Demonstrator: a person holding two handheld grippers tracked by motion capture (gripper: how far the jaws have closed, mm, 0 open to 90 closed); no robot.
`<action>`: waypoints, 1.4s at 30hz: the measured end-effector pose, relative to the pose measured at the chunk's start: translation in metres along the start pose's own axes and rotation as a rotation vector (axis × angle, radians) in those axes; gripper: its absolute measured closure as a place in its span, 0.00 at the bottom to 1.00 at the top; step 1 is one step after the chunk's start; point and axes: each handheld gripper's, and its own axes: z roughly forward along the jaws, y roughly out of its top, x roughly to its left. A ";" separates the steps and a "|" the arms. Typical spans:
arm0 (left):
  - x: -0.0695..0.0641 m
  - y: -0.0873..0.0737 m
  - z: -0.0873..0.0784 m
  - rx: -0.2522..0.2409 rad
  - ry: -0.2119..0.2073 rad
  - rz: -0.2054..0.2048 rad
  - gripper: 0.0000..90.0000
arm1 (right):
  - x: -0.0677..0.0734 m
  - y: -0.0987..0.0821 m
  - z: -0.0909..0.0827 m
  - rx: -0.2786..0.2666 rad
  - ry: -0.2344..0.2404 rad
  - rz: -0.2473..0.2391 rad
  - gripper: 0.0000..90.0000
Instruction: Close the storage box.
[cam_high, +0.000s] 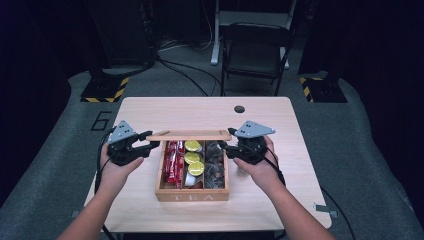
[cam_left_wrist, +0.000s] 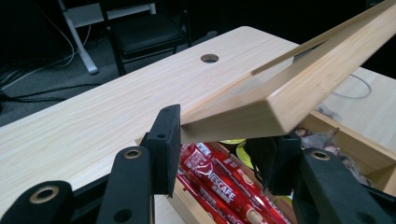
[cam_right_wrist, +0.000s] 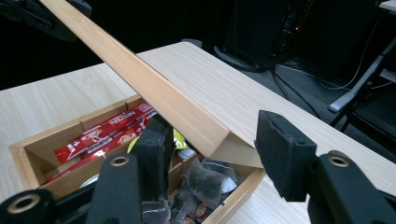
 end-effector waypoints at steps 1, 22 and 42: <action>-0.001 0.000 -0.001 0.003 0.001 0.006 0.61 | 0.001 0.000 -0.001 0.007 0.000 -0.006 0.52; -0.021 -0.028 -0.013 0.038 -0.010 0.049 0.59 | 0.021 -0.031 -0.014 0.040 0.028 -0.005 0.54; -0.035 -0.055 -0.021 0.048 -0.030 0.040 0.57 | 0.036 -0.054 -0.019 0.069 0.028 -0.002 0.53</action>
